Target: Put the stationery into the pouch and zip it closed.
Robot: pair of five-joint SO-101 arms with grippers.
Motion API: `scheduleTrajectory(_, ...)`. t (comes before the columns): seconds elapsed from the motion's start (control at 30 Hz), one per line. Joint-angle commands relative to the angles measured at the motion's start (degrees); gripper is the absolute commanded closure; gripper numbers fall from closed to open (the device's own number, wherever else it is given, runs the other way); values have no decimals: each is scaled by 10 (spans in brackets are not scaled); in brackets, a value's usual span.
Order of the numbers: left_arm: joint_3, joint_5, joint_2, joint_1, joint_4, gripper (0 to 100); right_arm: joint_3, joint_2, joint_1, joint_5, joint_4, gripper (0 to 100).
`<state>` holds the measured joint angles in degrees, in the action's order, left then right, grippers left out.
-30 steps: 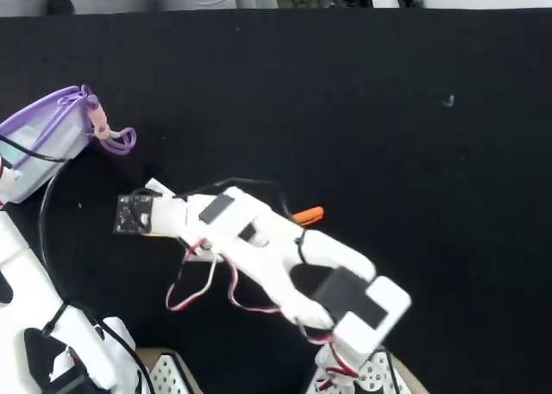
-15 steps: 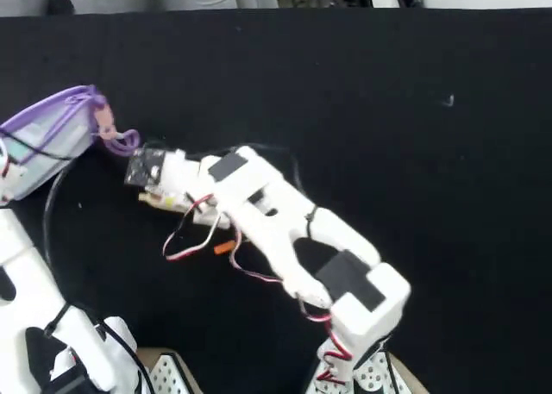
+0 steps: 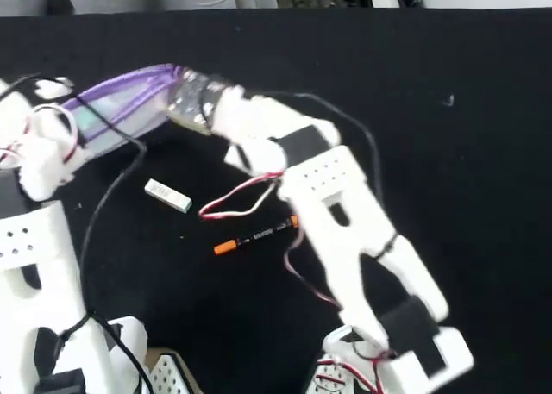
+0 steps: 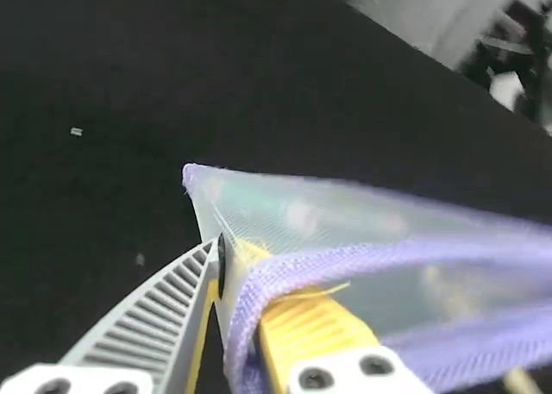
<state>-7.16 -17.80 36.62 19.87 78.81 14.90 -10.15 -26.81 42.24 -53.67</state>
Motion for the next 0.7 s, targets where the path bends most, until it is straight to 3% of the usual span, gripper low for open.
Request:
scheduleTrajectory(0.0,37,-9,-1,-62,8,971,-34,-88,40,-6,44,987)
scheduleTrajectory(0.17,36,-9,-1,-67,8,971,-34,-143,67,-45,70,987)
scheduleTrajectory(0.47,19,-9,-1,-71,3,971,-35,-211,65,-46,102,987)
scheduleTrajectory(0.67,21,-9,-2,-67,2,971,-34,-267,66,-21,21,987)
